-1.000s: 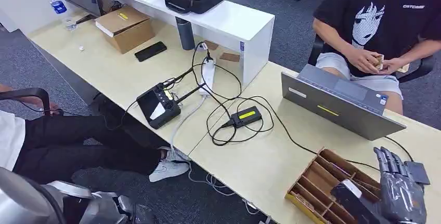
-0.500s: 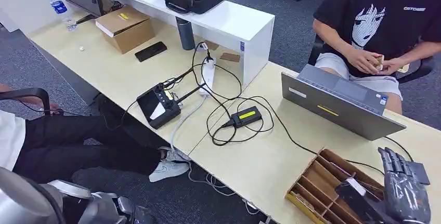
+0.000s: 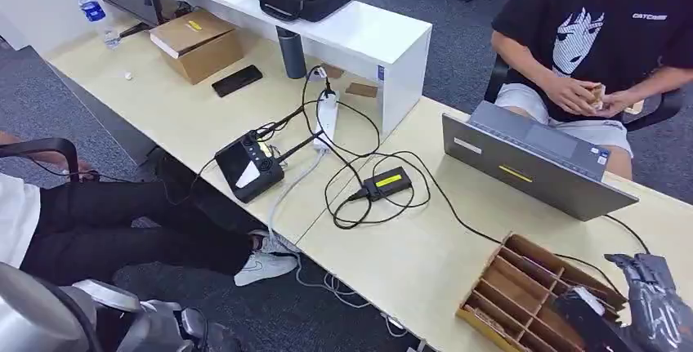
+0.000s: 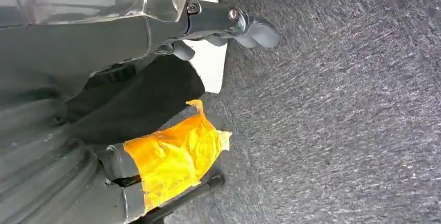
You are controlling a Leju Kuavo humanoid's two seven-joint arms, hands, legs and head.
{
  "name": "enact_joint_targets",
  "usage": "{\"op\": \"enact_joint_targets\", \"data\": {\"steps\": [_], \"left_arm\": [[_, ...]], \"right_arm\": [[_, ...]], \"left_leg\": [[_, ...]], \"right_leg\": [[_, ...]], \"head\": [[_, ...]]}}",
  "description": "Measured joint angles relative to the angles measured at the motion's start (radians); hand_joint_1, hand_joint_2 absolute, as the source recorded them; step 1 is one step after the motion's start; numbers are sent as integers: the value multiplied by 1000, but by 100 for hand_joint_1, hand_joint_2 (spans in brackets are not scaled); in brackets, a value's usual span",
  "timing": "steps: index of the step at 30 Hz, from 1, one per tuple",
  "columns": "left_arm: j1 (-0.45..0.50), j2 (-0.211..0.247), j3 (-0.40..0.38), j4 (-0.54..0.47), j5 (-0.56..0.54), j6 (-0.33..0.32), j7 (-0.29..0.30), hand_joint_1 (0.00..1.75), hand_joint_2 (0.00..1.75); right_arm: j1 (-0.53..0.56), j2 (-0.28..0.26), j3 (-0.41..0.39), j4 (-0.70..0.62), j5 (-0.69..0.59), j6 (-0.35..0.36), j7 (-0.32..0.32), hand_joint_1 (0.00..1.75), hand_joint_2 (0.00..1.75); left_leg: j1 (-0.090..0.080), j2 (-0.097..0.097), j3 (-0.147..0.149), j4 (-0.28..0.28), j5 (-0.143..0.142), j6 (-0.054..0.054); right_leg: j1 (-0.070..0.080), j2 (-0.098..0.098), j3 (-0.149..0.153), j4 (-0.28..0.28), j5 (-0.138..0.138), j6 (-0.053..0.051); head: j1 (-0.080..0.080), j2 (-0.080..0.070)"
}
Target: Pass the card to the sensor for recognition and then transmit it.
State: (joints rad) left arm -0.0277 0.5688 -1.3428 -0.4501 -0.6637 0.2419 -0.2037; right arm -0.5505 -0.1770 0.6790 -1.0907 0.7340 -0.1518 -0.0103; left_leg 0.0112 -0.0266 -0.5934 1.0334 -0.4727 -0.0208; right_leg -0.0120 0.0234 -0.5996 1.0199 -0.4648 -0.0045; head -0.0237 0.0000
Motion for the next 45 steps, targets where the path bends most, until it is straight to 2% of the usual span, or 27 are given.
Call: {"op": "enact_joint_targets", "data": {"steps": [21, 27, 37, 40, 45], "left_arm": [[-33, 26, -65, -12, -71, 8, -22, 0, 175], [-41, 31, -69, -14, -92, 8, -30, 0, 175], [-62, 33, -72, -14, -135, 5, -51, 0, 175], [-70, 33, -72, -14, -150, 1, -60, 0, 175], [-90, 33, -72, -14, -185, -10, -82, 0, 175]], "right_arm": [[-2, -1, -16, 7, -16, 0, -23, 173, 175], [-2, -1, -22, 3, -15, -42, -33, 171, 175], [-12, 0, -58, -83, -14, -98, -48, 171, 175], [-20, 5, -69, -108, -18, -111, -56, 166, 175], [-59, 28, -74, -141, -59, -90, -87, 175, 175]], "left_leg": [[0, 0, 0, 0, 0, 0], [0, 0, 0, 0, 0, 0], [0, 0, 0, 0, 0, 0], [0, 0, 0, 0, 0, 0], [0, 0, 0, 0, 0, 0]], "right_leg": [[0, 0, 0, 0, 0, 0], [0, 0, 0, 0, 0, 0], [0, 0, 0, 0, 0, 0], [0, 0, 0, 1, 0, 0], [0, 0, 0, 1, 1, -1]], "head": [[0, 0], [0, 0], [0, 0], [0, 0], [0, 0]]}}
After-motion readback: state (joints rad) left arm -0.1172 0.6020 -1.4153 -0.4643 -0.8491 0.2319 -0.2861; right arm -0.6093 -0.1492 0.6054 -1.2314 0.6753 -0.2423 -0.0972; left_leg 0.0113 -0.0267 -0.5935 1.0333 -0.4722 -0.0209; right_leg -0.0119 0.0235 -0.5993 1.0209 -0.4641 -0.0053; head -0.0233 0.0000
